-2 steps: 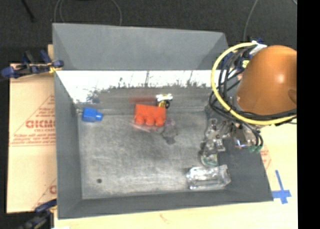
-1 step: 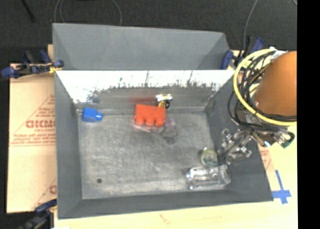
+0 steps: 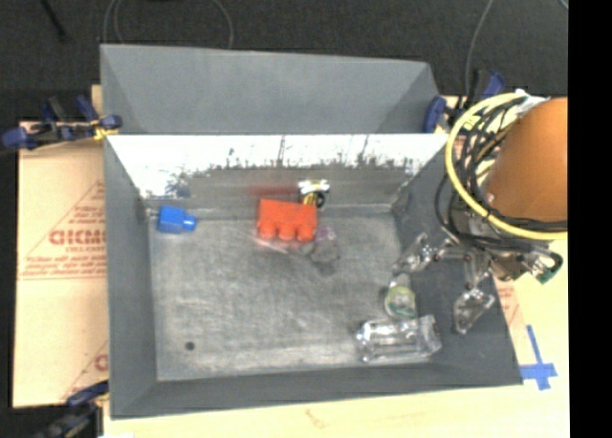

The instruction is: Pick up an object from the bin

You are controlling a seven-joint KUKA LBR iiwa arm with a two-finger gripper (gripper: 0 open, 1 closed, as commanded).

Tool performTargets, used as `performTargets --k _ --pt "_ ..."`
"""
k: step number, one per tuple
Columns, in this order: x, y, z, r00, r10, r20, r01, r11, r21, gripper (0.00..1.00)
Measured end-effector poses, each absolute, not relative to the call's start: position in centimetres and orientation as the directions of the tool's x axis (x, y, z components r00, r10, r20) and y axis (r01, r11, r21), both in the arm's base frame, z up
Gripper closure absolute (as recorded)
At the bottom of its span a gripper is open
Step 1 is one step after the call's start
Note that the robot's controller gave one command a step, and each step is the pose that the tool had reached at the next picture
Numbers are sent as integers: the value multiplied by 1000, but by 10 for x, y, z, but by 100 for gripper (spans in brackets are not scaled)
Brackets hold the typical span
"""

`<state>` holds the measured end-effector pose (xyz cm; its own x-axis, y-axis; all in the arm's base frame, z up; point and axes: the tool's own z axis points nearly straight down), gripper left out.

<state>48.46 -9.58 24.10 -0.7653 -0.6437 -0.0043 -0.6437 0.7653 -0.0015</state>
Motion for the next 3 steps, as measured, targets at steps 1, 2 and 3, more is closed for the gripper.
performTargets --k 1,2,3 --pt "483 -82 90 -758 -652 -1 -652 758 -1 0" --pt "484 -85 94 -760 -650 -1 -650 760 -6 100" --pt "490 -74 241 -692 -722 -5 -722 692 -7 100"
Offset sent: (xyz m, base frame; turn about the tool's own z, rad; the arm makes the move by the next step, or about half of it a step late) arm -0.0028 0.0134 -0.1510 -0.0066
